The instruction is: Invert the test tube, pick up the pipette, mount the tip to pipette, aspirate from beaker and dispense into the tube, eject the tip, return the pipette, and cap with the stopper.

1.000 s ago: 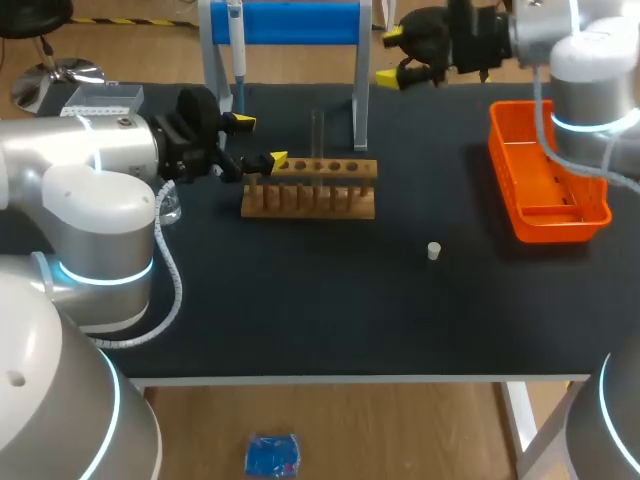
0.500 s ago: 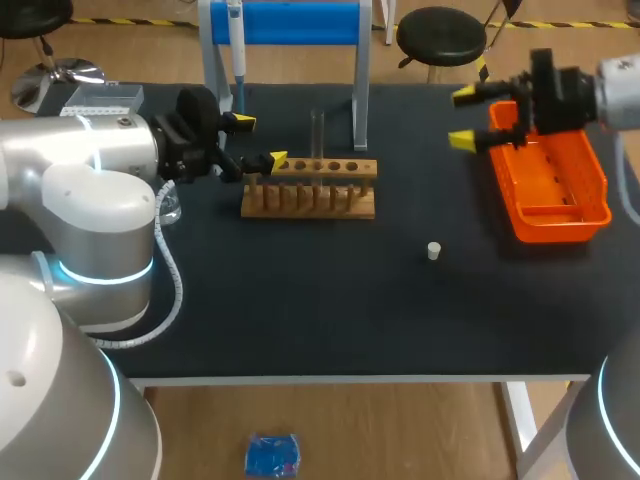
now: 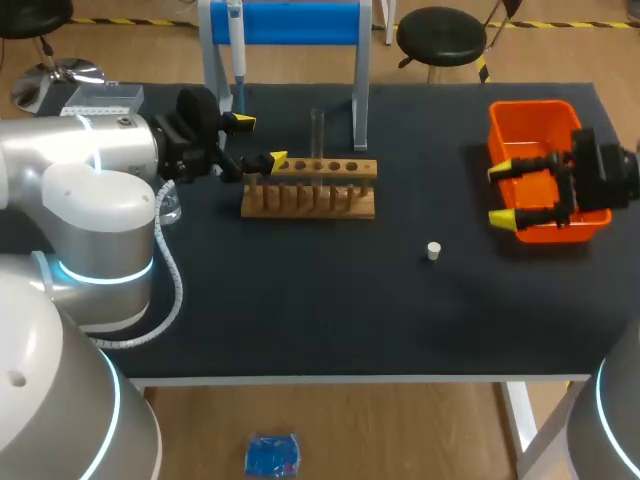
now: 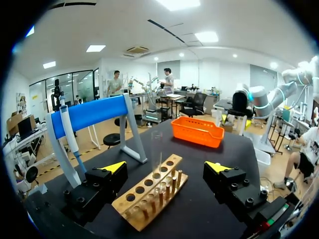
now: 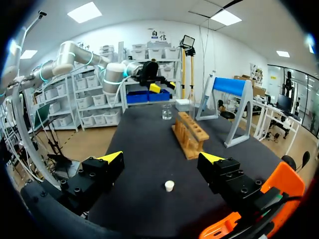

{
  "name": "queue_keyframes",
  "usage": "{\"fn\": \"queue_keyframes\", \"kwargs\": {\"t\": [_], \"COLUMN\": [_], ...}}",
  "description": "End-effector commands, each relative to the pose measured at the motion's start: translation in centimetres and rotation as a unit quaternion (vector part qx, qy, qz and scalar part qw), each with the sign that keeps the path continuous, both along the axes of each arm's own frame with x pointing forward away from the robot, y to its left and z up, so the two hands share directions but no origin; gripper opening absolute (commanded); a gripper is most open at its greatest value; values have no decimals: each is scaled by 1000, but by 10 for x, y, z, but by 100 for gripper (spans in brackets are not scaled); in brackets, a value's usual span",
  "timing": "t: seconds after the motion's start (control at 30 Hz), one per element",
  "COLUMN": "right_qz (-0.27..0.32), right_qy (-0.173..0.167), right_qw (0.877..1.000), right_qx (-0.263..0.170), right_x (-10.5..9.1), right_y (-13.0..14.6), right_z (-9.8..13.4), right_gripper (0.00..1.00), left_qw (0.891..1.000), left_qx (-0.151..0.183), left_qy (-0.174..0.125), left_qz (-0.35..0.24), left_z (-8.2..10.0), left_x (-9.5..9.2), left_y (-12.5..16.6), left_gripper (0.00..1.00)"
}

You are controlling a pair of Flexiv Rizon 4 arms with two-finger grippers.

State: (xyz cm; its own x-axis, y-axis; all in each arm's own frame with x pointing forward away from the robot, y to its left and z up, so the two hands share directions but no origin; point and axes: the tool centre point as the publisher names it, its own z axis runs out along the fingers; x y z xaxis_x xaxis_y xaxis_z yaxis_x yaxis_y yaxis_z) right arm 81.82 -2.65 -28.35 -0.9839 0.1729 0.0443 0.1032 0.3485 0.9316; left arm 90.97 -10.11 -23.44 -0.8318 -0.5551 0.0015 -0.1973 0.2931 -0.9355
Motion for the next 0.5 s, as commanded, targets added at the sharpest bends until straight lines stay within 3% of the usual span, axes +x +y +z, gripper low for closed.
{"fn": "queue_keyframes", "kwargs": {"t": [0.03, 0.2, 0.5], "right_qz": [-17, -42, -69], "right_qy": [-3, -17, -10], "right_qw": [1000, 999, 997], "right_qx": [5, -18, -30], "right_x": [-19, -21, -19], "right_y": [4, 8, 22], "right_z": [-24, -49, -79], "right_gripper": [100, 100, 100], "left_qw": [1000, 1000, 1000], "left_qx": [-2, -2, -2], "left_qy": [-2, -2, -2], "left_qz": [2, 2, 2], "left_z": [-2, -2, -2], "left_x": [0, 0, 0], "left_y": [-1, -1, -1], "left_gripper": [100, 100, 100]}}
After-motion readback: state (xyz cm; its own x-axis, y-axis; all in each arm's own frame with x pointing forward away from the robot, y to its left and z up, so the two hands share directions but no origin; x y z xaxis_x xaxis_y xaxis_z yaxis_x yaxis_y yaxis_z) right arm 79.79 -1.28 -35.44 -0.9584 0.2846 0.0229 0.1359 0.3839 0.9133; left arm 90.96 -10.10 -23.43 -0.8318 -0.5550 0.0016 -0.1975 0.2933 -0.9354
